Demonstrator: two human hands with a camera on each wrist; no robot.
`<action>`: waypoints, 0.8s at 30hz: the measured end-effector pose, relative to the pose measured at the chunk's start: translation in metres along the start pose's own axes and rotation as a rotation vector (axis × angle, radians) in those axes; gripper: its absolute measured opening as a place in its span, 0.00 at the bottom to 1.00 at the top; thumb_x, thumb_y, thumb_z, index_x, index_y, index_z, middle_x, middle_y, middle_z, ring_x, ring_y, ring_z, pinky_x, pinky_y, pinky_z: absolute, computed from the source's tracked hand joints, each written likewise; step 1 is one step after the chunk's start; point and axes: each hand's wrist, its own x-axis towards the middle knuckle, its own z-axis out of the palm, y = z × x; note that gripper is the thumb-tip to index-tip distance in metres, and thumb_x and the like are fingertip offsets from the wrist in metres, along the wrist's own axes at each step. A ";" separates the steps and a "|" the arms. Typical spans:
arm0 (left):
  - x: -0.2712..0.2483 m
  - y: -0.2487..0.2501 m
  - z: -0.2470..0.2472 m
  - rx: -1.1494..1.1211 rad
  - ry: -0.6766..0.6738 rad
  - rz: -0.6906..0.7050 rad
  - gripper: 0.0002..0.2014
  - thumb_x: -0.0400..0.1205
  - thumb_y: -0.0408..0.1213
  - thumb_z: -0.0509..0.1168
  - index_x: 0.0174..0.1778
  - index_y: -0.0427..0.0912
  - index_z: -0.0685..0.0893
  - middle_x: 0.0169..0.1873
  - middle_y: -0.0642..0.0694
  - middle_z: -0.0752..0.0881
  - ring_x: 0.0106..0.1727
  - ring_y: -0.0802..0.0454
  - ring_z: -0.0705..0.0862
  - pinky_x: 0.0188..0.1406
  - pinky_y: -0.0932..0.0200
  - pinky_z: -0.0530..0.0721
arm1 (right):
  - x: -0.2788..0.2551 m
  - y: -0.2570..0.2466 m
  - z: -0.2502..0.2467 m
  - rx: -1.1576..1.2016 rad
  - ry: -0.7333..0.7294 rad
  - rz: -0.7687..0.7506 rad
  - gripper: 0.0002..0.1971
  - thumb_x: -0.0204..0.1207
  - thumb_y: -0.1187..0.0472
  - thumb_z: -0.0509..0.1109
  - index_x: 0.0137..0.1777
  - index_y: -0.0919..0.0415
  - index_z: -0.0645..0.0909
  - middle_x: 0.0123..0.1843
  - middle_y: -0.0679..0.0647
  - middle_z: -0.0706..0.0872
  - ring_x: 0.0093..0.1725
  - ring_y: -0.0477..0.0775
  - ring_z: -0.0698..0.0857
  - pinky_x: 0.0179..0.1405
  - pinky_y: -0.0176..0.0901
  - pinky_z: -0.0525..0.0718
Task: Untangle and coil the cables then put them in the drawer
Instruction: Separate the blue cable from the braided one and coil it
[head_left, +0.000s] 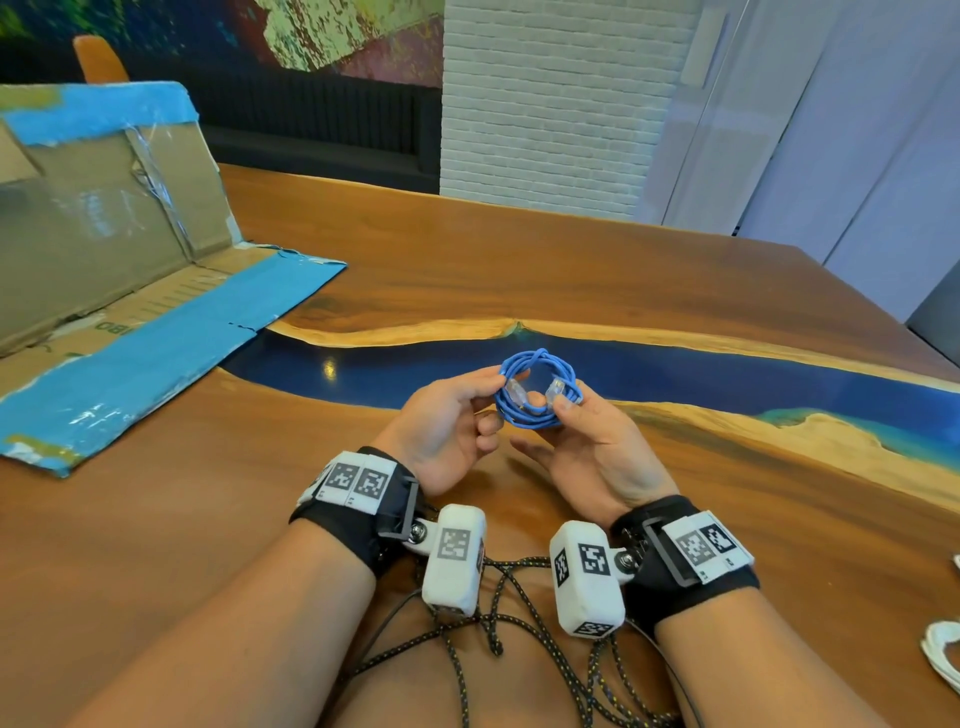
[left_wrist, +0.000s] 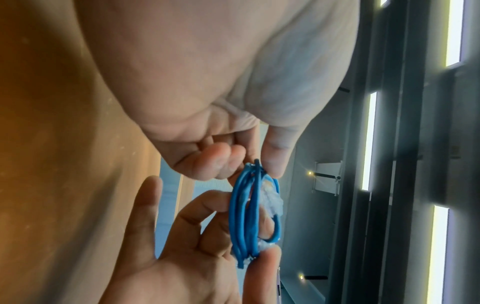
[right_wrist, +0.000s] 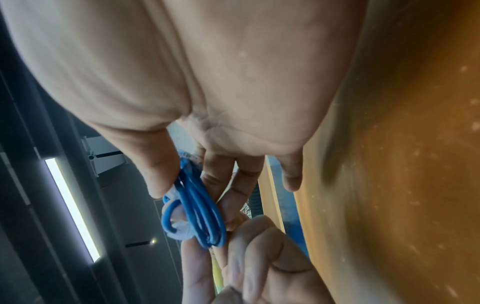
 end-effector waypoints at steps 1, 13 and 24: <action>0.000 0.000 0.000 -0.012 -0.010 -0.012 0.11 0.88 0.34 0.62 0.58 0.40 0.90 0.39 0.46 0.82 0.28 0.55 0.68 0.26 0.63 0.67 | 0.000 -0.001 0.001 0.031 -0.024 0.003 0.11 0.79 0.63 0.68 0.61 0.60 0.79 0.52 0.62 0.85 0.58 0.62 0.83 0.68 0.66 0.73; 0.004 0.002 -0.006 0.021 0.074 0.017 0.13 0.88 0.36 0.63 0.66 0.39 0.86 0.40 0.47 0.86 0.28 0.55 0.75 0.27 0.63 0.73 | 0.005 0.005 0.006 -0.128 0.176 -0.026 0.07 0.84 0.68 0.67 0.59 0.60 0.79 0.53 0.59 0.93 0.51 0.55 0.91 0.55 0.54 0.86; 0.006 -0.002 -0.017 0.067 0.077 -0.040 0.15 0.88 0.43 0.65 0.66 0.43 0.91 0.55 0.44 0.91 0.33 0.54 0.76 0.35 0.59 0.73 | 0.004 -0.033 0.009 -0.098 0.290 -0.152 0.05 0.84 0.69 0.67 0.55 0.62 0.83 0.48 0.57 0.91 0.48 0.56 0.89 0.50 0.51 0.90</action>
